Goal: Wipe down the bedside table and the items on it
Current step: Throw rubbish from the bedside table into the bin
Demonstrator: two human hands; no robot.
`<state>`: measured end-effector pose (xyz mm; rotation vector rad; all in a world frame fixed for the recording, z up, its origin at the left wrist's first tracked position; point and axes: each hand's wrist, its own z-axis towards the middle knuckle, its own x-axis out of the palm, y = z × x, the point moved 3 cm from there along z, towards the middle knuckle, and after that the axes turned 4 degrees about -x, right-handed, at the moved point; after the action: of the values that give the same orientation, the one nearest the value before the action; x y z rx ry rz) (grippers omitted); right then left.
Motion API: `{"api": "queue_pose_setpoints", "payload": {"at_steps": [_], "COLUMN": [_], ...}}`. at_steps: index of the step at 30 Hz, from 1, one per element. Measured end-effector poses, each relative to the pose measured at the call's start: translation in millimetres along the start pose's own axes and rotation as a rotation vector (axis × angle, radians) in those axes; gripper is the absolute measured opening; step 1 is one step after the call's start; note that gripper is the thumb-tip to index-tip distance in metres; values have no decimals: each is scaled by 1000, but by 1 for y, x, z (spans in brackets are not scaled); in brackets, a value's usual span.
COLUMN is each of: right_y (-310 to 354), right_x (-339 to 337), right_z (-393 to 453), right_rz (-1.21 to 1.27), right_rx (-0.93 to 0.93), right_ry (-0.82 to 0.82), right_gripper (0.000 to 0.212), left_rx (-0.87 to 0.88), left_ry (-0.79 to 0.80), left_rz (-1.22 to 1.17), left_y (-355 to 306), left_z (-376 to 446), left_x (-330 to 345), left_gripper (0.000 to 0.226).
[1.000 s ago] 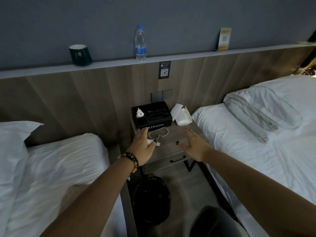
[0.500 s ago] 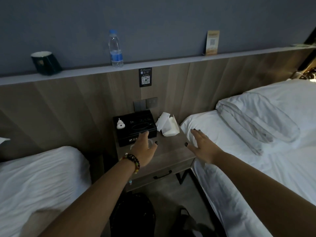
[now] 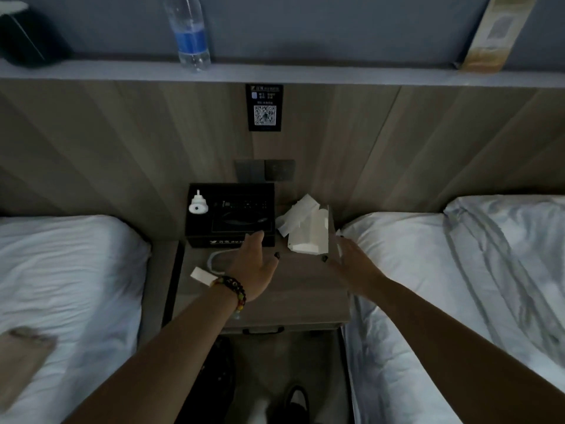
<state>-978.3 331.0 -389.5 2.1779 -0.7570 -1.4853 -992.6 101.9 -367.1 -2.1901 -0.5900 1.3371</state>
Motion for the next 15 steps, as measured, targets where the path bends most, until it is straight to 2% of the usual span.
{"api": "queue_pose_setpoints", "payload": {"at_steps": [9,15], "right_y": [-17,-37], "right_x": [11,69], "right_z": [47,68], "right_rz": [73,-17], "right_rx": [-43,-76], "right_ry": [-22,-62], "right_gripper": [66,64], "left_rx": [-86,37], "left_ry": [22,58], "left_rz": [-12,184], "left_y": [29,50], "left_z": [40,73], "left_x": [32,68], "left_gripper": [67,68]}}
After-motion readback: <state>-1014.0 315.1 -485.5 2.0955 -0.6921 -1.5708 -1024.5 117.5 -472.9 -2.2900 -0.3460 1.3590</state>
